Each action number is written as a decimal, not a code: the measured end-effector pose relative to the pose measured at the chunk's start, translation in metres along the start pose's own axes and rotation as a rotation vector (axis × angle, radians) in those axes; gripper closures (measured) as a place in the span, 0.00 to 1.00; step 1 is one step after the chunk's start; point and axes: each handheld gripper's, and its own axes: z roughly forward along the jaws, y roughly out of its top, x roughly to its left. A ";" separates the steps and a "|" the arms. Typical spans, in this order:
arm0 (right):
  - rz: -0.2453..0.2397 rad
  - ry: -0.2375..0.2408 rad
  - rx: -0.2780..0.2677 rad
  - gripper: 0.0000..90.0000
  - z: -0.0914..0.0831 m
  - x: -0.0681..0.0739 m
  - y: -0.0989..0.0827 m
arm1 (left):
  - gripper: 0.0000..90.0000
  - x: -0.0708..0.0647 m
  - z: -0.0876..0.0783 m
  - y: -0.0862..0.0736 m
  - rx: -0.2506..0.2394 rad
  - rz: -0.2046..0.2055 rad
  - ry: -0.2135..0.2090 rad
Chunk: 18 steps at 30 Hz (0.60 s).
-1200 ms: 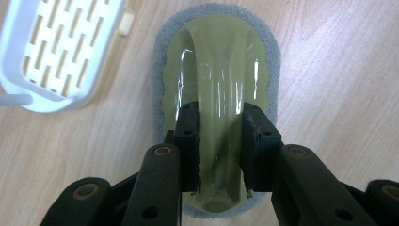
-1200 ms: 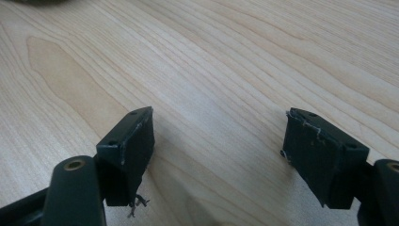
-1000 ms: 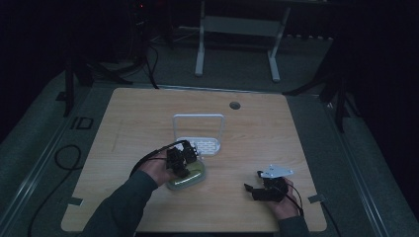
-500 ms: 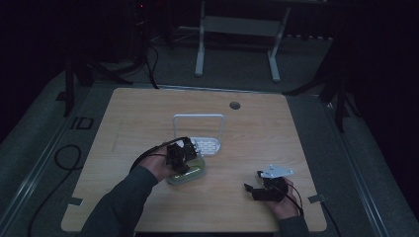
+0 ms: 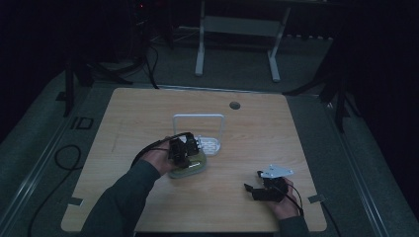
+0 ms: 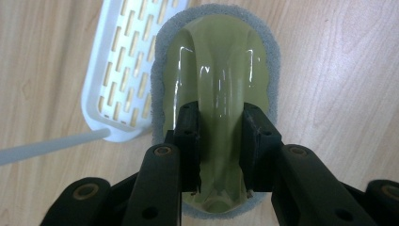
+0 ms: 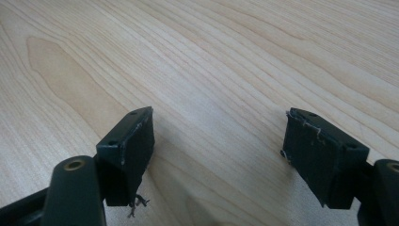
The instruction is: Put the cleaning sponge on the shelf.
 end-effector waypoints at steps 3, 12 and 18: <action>-0.002 0.000 0.000 0.27 0.000 0.000 0.000 | 0.79 0.001 -0.001 0.002 -0.007 0.008 0.004; -0.002 0.000 0.000 0.27 0.000 0.000 0.000 | 0.79 0.005 0.000 0.007 -0.008 0.028 0.016; -0.001 0.000 0.001 0.27 0.000 0.000 0.000 | 0.79 0.008 -0.002 0.010 -0.018 0.044 0.018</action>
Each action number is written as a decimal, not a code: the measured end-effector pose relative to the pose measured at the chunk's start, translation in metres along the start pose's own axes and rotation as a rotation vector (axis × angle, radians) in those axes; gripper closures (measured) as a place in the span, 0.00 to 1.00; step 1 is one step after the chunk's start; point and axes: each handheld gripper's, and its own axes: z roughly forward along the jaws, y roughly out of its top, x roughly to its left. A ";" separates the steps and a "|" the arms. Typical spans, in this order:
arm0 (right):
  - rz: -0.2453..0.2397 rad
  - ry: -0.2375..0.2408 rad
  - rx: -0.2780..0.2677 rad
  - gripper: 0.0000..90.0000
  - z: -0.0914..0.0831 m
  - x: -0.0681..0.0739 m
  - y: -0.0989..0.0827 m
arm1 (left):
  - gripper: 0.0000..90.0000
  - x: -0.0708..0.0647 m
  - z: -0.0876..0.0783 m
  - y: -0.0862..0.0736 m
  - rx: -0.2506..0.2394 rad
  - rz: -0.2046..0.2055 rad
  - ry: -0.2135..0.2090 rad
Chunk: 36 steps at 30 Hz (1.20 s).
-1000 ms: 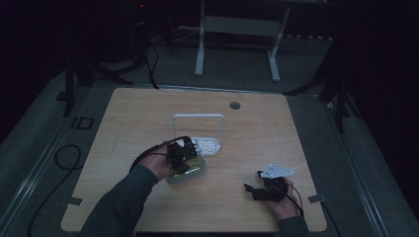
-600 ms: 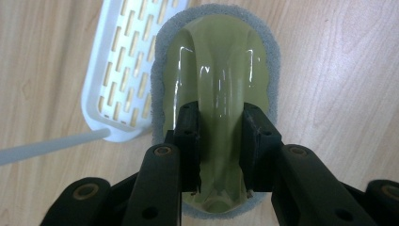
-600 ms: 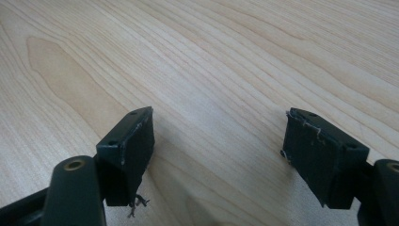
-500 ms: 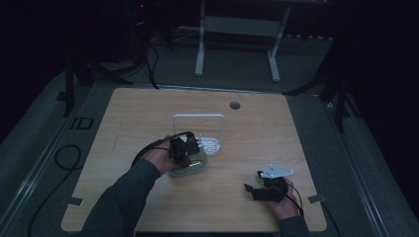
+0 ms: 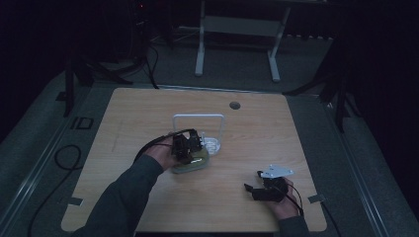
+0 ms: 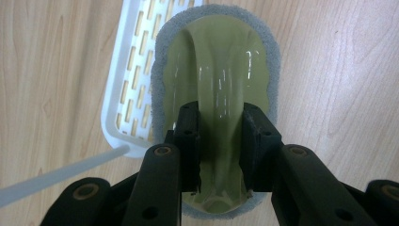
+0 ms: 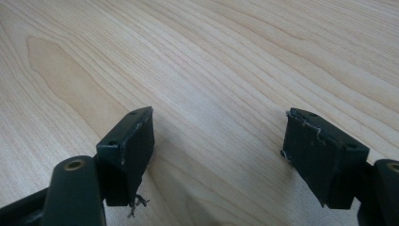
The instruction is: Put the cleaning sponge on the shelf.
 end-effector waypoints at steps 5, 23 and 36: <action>0.000 0.000 0.000 0.27 0.000 0.000 0.000 | 0.79 0.002 0.001 0.002 0.001 0.016 0.004; 0.000 0.000 -0.001 0.27 0.000 0.000 0.000 | 0.79 0.008 0.003 0.011 -0.020 0.081 0.036; 0.003 0.000 0.000 0.27 0.000 0.000 0.000 | 0.79 0.011 0.004 0.019 -0.016 0.130 0.060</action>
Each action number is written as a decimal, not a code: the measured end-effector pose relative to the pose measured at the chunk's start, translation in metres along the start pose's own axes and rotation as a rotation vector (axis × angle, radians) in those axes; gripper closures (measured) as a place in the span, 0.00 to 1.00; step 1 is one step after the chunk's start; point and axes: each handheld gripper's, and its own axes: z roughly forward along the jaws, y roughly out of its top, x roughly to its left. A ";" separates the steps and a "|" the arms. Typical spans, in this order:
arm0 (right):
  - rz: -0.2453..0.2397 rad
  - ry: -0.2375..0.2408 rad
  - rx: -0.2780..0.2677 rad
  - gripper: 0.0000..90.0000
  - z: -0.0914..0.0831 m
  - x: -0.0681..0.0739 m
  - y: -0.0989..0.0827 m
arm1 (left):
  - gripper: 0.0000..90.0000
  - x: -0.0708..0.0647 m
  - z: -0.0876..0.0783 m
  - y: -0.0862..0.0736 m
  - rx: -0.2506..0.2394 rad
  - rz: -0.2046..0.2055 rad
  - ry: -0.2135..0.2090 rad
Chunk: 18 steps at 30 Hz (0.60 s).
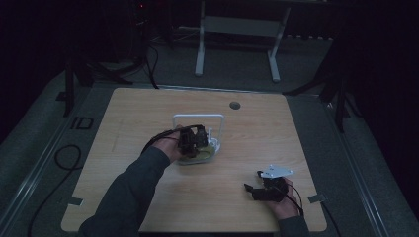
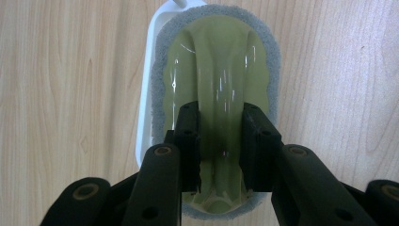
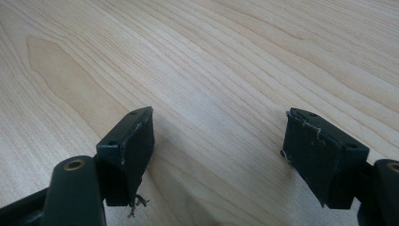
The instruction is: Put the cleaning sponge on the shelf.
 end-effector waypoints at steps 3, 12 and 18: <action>-0.001 0.000 0.000 0.27 0.000 0.000 0.000 | 0.79 0.001 0.000 0.001 -0.003 0.015 0.008; -0.001 0.000 0.000 0.27 0.000 0.000 0.000 | 0.79 0.003 0.002 0.002 -0.003 0.039 0.018; -0.001 0.000 0.000 0.27 0.000 0.000 0.000 | 0.79 0.004 0.004 0.002 0.002 0.048 0.036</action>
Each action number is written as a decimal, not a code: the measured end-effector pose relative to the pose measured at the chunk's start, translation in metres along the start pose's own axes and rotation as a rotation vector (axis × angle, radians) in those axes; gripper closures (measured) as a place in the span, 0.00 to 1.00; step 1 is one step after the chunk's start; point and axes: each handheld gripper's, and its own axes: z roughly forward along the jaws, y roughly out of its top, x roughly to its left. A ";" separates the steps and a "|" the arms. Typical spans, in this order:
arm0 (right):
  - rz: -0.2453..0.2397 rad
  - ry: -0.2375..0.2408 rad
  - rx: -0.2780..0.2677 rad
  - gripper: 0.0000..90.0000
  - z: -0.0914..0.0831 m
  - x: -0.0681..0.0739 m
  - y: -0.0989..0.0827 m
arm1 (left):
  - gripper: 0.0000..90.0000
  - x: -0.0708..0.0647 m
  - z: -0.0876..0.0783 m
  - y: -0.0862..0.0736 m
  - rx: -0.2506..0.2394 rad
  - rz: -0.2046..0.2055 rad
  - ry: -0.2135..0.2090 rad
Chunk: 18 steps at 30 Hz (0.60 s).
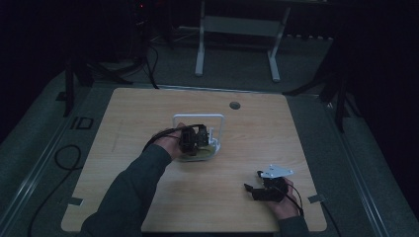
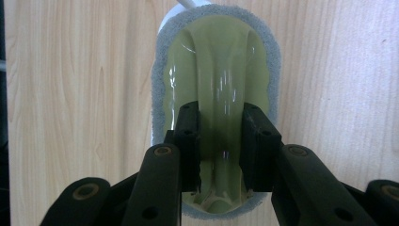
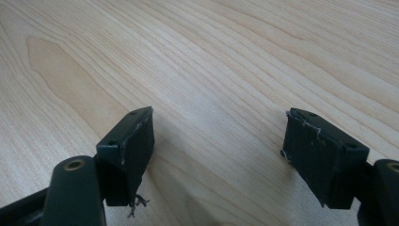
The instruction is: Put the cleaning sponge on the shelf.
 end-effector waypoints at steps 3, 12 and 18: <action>0.000 0.000 0.000 0.27 0.000 0.000 0.000 | 0.79 0.001 0.002 0.000 0.009 0.005 0.003; 0.000 0.000 0.000 0.27 0.000 0.000 0.000 | 0.79 0.002 0.005 0.001 0.012 0.016 0.022; 0.000 0.000 0.000 0.27 0.000 0.000 0.000 | 0.79 0.003 0.007 0.001 0.008 0.018 0.034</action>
